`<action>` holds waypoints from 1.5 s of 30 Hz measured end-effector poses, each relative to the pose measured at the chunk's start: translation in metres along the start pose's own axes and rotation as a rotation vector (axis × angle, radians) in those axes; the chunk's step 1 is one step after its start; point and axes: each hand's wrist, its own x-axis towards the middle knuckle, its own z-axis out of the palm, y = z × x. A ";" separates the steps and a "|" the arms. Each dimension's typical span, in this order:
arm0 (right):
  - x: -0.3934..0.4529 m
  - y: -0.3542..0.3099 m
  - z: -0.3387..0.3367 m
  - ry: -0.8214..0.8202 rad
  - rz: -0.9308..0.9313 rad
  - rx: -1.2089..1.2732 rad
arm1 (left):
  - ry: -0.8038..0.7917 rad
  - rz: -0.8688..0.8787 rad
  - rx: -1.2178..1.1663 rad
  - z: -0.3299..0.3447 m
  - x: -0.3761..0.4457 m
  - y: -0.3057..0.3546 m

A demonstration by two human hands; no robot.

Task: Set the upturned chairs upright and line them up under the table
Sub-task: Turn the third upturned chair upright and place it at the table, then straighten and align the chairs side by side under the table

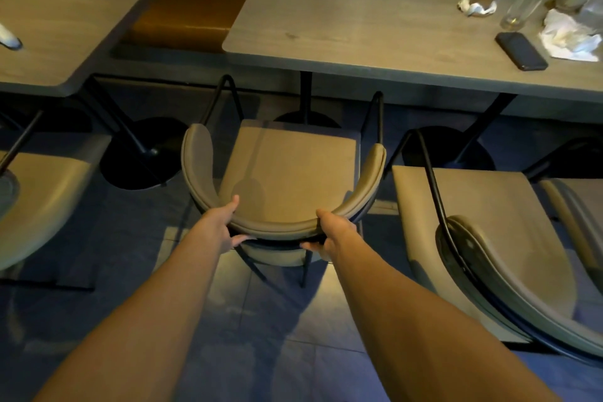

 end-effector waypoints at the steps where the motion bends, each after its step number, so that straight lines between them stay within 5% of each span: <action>1: -0.003 0.001 -0.007 -0.022 0.001 -0.094 | 0.074 0.065 0.079 -0.001 -0.004 -0.005; 4: -0.008 -0.007 -0.047 0.024 -0.077 -0.364 | 0.415 0.373 0.646 0.002 -0.024 -0.030; 6: -0.014 -0.025 -0.083 0.146 -0.248 -0.439 | 0.461 0.564 0.789 0.015 -0.041 -0.051; 14: -0.058 -0.080 -0.228 0.479 -0.615 -0.739 | 0.118 0.804 1.206 0.114 -0.107 -0.125; 19: -0.029 -0.062 -0.265 0.291 -0.477 -0.945 | 0.075 0.797 1.369 0.138 -0.107 -0.131; 29: 0.020 -0.058 -0.268 0.338 -0.580 -1.109 | 0.084 0.788 1.500 0.162 -0.062 -0.114; 34: 0.027 -0.057 -0.262 0.391 -0.669 -1.156 | -0.091 0.685 1.316 0.177 -0.035 -0.104; 45: 0.048 -0.081 -0.213 0.479 -0.772 -1.128 | -0.148 0.749 1.261 0.189 -0.012 -0.098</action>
